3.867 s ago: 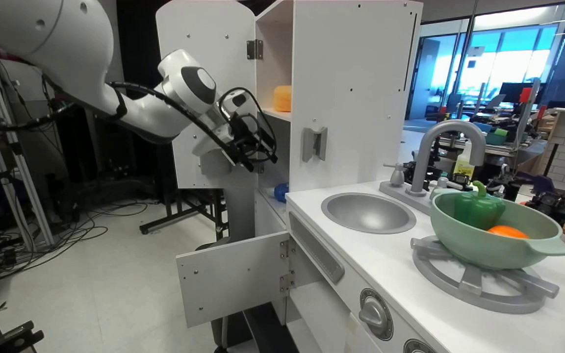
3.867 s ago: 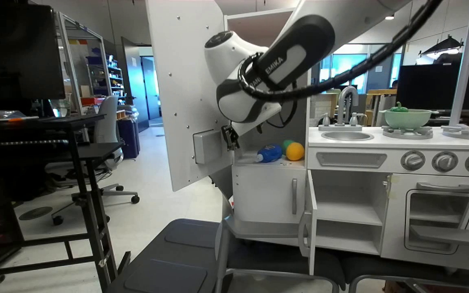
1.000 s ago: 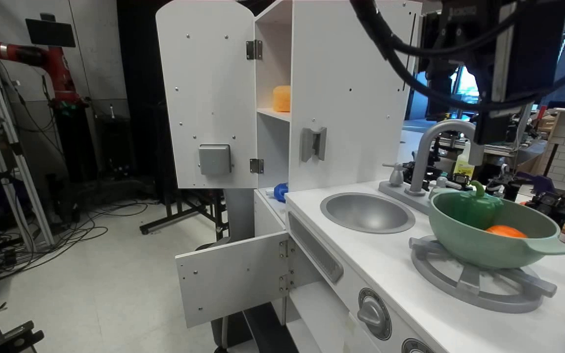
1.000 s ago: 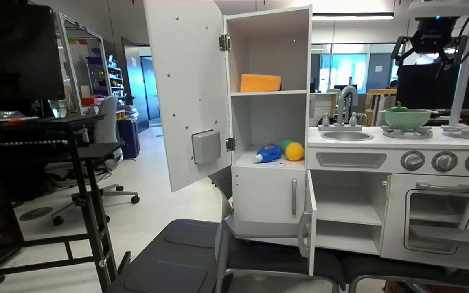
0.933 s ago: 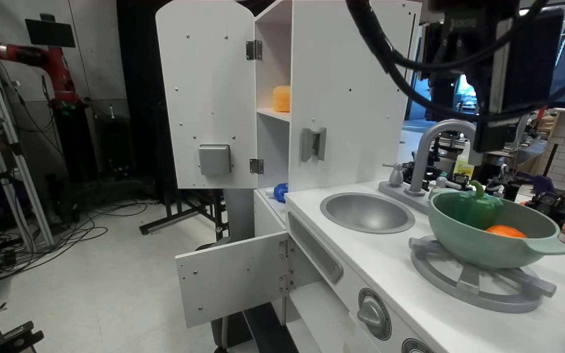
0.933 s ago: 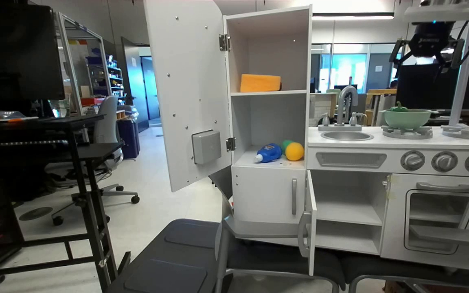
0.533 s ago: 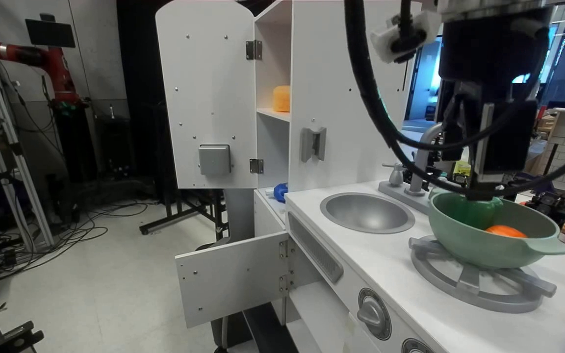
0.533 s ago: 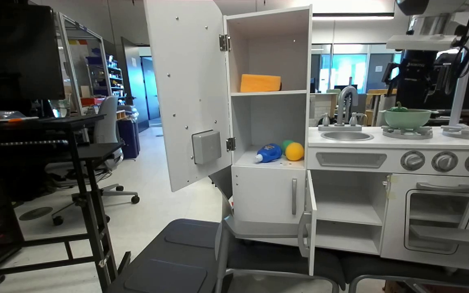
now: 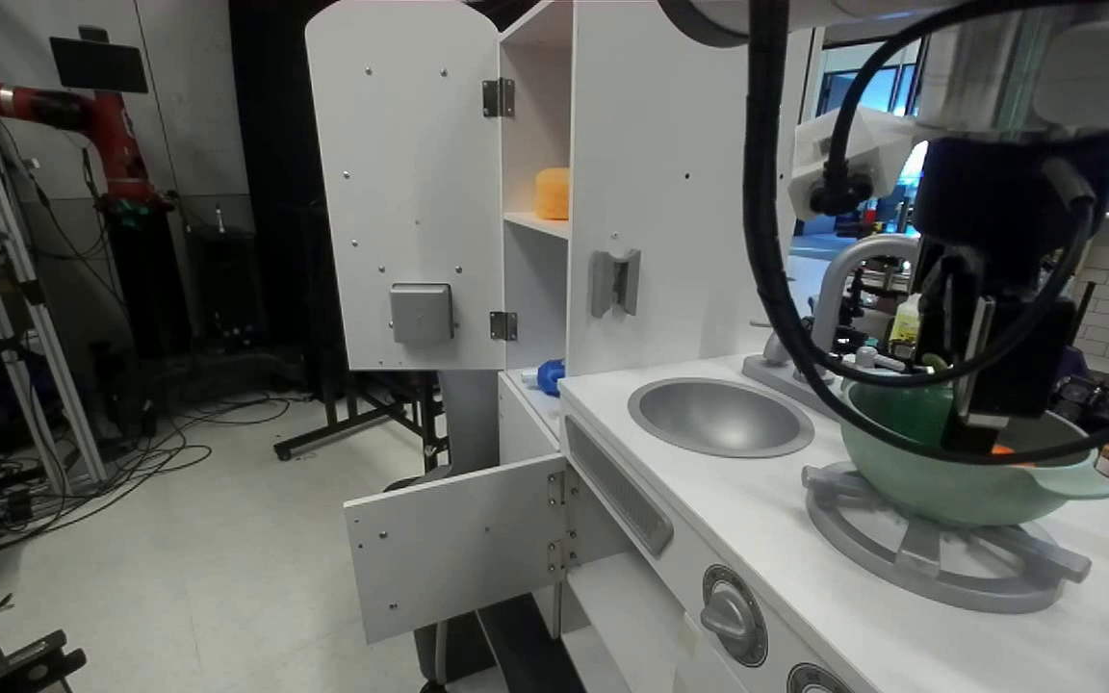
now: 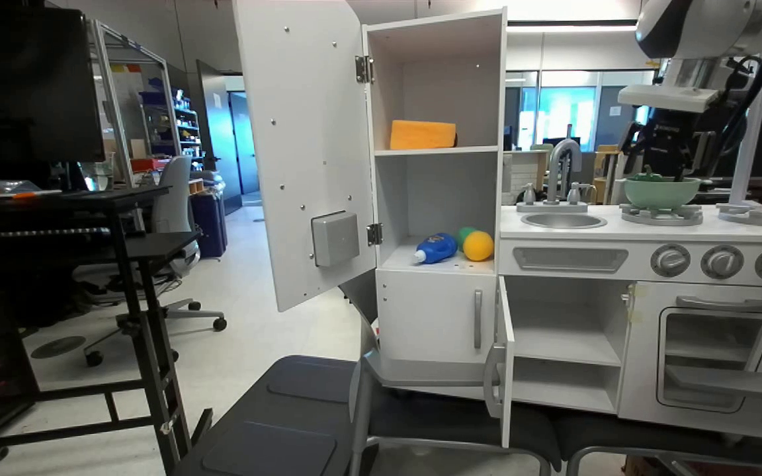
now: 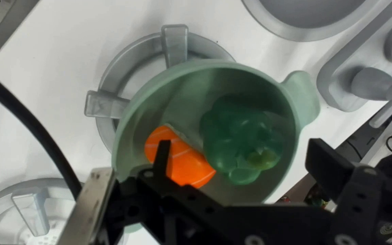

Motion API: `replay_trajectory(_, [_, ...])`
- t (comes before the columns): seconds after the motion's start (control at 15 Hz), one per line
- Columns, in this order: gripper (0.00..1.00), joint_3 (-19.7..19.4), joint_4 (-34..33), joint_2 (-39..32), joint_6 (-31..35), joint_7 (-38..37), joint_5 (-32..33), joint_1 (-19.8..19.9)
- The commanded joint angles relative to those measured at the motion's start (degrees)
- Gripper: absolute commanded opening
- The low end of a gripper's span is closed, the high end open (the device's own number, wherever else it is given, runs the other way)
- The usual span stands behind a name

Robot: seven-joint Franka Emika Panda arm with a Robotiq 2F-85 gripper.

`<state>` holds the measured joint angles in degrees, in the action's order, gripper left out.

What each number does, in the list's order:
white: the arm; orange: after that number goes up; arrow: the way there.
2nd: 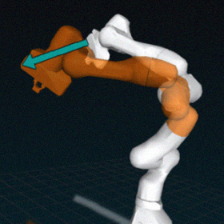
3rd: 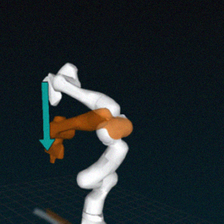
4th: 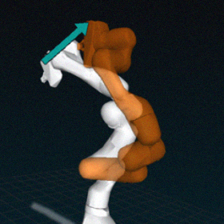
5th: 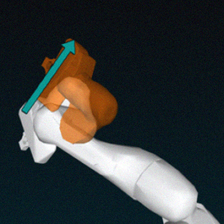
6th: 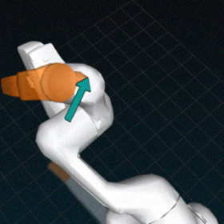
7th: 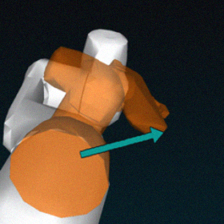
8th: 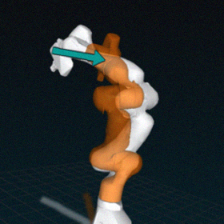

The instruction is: Open top cabinet door then put the blue container and the green pepper in the bottom compartment of the top cabinet respectively

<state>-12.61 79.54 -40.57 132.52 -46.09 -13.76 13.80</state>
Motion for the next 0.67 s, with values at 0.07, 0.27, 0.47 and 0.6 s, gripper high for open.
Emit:
replay_trajectory(0.07, [1.0, 0.9, -5.2, -2.3, -2.7, -1.5, -1.0, 0.5])
replay_trajectory(0.27, [1.0, 1.5, -7.3, -3.8, -4.0, -1.2, -1.1, 0.8])
replay_trajectory(0.47, [1.0, 1.7, -9.0, -4.7, -5.9, -1.3, -0.9, 0.8])
replay_trajectory(0.6, [1.0, 1.9, -10.0, -5.6, -6.9, -0.8, -1.1, 1.2])
